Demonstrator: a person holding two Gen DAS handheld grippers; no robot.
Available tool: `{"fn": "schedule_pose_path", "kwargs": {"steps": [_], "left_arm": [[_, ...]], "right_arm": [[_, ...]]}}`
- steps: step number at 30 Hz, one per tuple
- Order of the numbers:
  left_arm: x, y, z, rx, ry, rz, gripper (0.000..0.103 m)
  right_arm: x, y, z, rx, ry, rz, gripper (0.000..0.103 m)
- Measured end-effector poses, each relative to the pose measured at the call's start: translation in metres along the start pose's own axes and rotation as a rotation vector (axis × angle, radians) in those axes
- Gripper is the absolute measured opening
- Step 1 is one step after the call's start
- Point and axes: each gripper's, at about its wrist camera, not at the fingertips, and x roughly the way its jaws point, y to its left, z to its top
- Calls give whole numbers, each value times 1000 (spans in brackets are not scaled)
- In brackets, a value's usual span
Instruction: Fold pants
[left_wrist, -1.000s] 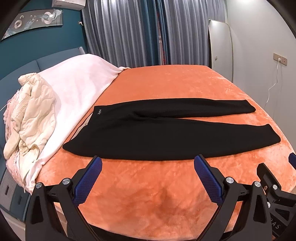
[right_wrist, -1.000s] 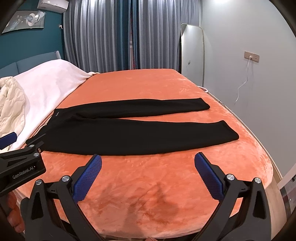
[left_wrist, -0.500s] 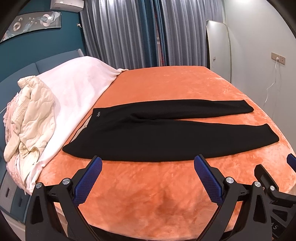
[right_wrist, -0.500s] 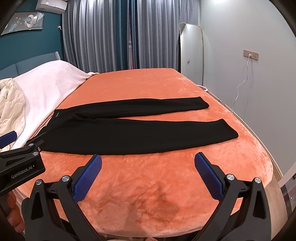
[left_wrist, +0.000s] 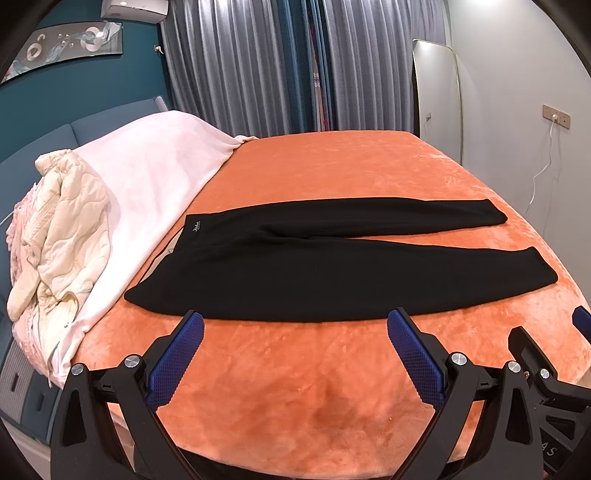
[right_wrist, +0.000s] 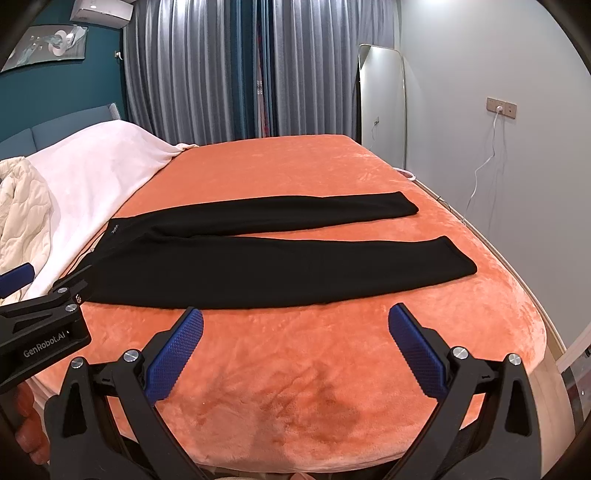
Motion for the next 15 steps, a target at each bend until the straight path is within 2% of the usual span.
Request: {"fn": "schedule_pose_path", "kwargs": {"steps": [15], "left_arm": [[2, 0, -1, 0, 6, 2, 97]], "right_arm": [[2, 3, 1, -2, 1, 2, 98]]}}
